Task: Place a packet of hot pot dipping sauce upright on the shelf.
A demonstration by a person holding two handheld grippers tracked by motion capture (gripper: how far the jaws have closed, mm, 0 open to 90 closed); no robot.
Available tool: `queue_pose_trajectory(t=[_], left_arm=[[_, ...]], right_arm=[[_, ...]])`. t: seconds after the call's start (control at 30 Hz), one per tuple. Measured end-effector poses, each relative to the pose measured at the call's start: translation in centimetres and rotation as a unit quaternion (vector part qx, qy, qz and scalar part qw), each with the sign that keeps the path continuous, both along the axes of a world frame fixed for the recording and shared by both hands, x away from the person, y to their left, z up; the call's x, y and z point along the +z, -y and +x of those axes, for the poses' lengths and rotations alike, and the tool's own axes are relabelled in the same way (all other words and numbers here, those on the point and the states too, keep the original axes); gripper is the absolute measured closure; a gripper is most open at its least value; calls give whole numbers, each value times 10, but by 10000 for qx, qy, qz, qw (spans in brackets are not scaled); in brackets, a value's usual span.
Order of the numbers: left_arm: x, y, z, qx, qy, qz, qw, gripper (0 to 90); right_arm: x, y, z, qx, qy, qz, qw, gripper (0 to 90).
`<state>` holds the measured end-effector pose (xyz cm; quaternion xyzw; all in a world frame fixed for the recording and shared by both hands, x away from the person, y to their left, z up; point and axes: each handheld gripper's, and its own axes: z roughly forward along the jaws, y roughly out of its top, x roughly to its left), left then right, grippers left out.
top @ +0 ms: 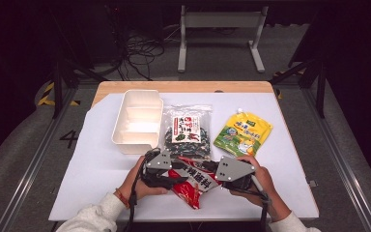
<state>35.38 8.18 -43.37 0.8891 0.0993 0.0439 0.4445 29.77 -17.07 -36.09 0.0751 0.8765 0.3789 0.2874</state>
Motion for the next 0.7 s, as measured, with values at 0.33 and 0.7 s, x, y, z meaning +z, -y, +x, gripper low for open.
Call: queue_pose_trajectory(t=[0.33,0.7], left_arm=[[4,2,-4,-262,55,-239,9994,900],[13,-10,-10,-66,414,-298,9987,840]], right_arm=[[0,-3,-2,-83,32,148,9999,898],[0,-2,-3,-23,-77,253,9996,900]])
